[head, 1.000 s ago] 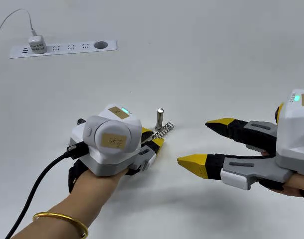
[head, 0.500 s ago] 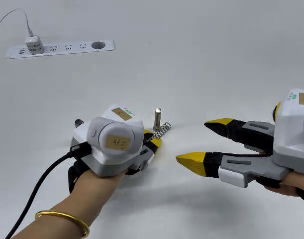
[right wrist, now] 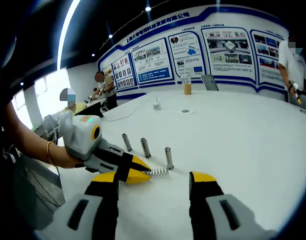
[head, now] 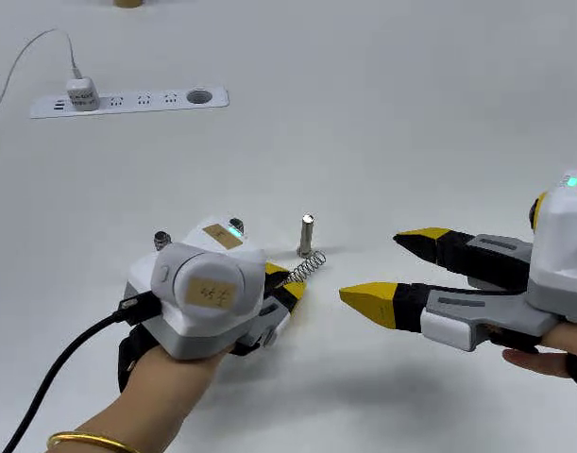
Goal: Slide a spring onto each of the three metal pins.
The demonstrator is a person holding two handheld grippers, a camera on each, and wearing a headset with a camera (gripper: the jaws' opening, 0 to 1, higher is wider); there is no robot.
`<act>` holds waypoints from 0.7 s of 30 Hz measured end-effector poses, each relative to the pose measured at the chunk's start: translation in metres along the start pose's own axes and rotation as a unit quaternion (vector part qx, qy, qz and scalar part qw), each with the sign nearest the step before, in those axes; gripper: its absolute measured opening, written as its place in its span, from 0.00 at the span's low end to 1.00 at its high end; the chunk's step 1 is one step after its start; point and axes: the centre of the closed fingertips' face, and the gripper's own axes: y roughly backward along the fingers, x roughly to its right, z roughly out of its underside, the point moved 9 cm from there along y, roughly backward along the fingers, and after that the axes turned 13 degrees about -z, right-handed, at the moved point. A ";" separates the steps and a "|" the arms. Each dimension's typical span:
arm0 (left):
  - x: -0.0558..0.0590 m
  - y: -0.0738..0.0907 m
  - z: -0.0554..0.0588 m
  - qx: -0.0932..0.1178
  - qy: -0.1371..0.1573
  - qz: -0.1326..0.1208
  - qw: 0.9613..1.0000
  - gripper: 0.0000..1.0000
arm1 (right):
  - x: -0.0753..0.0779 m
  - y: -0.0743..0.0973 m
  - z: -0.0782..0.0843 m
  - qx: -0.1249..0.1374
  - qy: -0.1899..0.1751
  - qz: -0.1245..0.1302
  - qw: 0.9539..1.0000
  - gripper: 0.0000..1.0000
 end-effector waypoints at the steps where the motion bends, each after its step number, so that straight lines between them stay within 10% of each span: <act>1: 0.001 0.004 0.000 0.001 -0.002 0.001 1.000 0.10 | 0.000 0.000 -0.001 0.002 -0.002 -0.001 1.000 0.58; 21: -0.008 0.052 -0.006 0.065 0.005 0.011 0.998 0.10 | -0.012 -0.015 -0.020 0.026 -0.036 -0.046 0.998 0.52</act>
